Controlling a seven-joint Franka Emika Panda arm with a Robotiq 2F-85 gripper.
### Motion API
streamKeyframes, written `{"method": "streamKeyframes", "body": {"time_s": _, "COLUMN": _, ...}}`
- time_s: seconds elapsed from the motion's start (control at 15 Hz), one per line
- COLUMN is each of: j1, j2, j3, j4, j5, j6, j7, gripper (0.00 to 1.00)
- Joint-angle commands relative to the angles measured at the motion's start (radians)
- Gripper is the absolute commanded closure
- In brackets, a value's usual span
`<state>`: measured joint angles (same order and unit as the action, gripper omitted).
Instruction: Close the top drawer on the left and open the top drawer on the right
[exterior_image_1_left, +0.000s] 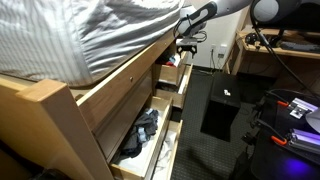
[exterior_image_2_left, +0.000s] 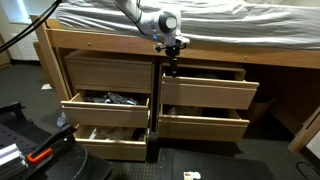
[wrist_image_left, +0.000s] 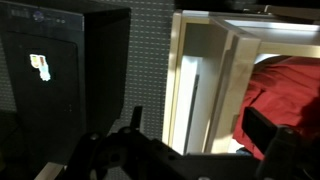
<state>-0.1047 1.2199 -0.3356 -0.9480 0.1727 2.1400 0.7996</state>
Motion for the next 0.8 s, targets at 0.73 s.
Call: {"method": "streamKeyframes", "body": {"time_s": 0.73, "j1": -0.022, "j2": 0.057, "j3": 0.061, "j4": -0.008, "j5": 0.088, "j6": 0.122, "j7": 0.011, "gripper": 0.00}}
